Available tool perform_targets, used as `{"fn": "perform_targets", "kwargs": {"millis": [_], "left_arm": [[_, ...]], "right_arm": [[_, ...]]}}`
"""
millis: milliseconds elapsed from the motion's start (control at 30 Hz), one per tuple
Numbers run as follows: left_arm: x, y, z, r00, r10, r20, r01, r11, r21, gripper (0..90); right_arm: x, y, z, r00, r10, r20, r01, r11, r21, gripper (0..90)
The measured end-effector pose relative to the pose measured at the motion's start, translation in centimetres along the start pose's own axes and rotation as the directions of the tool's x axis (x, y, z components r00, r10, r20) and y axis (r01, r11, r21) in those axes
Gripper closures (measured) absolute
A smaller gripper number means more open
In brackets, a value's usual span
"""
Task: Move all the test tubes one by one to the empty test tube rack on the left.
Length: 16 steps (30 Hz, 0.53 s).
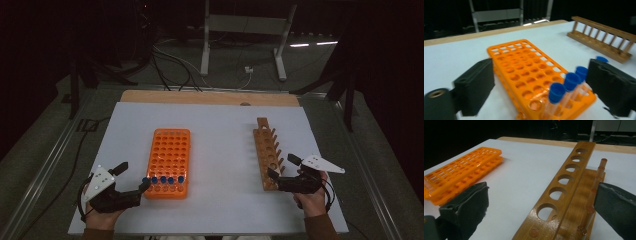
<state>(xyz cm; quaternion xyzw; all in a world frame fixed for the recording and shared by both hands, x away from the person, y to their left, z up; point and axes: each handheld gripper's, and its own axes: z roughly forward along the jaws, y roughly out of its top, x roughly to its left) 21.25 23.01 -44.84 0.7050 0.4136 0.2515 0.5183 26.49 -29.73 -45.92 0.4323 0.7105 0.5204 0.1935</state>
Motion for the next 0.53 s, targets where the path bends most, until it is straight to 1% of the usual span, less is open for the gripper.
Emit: {"fn": "perform_targets", "kwargs": {"millis": [33, 67, 133, 267, 300, 367, 433, 467, 533], "left_arm": [[0.1, 0.1, 0.0, 0.9999, -0.008, -0.015, 0.008, 1.0000, 0.003, 6.0], [0.2, 0.1, 0.0, 0.9997, -0.014, -0.020, 0.014, 0.9999, 0.000, 3.3], [0.5, 0.1, 0.0, 0.9990, -0.022, -0.040, 0.022, 0.9997, -0.008, 0.8], [0.8, 0.0, -0.2, 0.9971, -0.042, -0.063, 0.040, 0.9985, -0.036, 0.7], [0.9, -0.1, -0.3, 0.9963, -0.049, -0.071, 0.046, 0.9980, -0.042, 0.7], [1.1, -0.1, -0.4, 0.9953, -0.066, -0.071, 0.061, 0.9962, -0.061, 0.7], [1.2, -0.2, -0.5, 0.9945, -0.066, -0.082, 0.060, 0.9958, -0.069, 0.7], [1.2, -0.2, -0.6, 0.9949, -0.068, -0.074, 0.063, 0.9957, -0.067, 0.7], [1.3, -0.4, -0.6, 0.9939, -0.070, -0.086, 0.064, 0.9956, -0.069, 0.7]], "right_arm": [[0.0, -0.1, 0.0, 1.0000, -0.006, 0.005, 0.006, 1.000, -0.002, 0.0], [0.1, -0.1, -0.1, 0.9998, -0.015, 0.011, 0.015, 1.000, -0.001, 0.0], [0.1, -0.3, -0.2, 0.9996, -0.025, 0.015, 0.025, 1.000, -0.008, 0.0], [0.3, -0.5, -0.4, 0.9992, -0.034, 0.022, 0.035, 0.999, -0.027, 0.0], [0.3, -0.5, -0.5, 0.9989, -0.036, 0.031, 0.037, 0.999, -0.034, 0.0], [0.3, -0.6, -0.7, 0.9985, -0.037, 0.039, 0.039, 0.998, -0.050, 0.0], [0.3, -0.8, -0.9, 0.9990, -0.022, 0.039, 0.024, 0.997, -0.069, 0.0], [0.3, -0.8, -1.0, 0.9991, -0.021, 0.036, 0.024, 0.997, -0.075, 0.0], [0.4, -0.9, -1.1, 0.9988, -0.028, 0.041, 0.031, 0.997, -0.076, 0.0]]}}
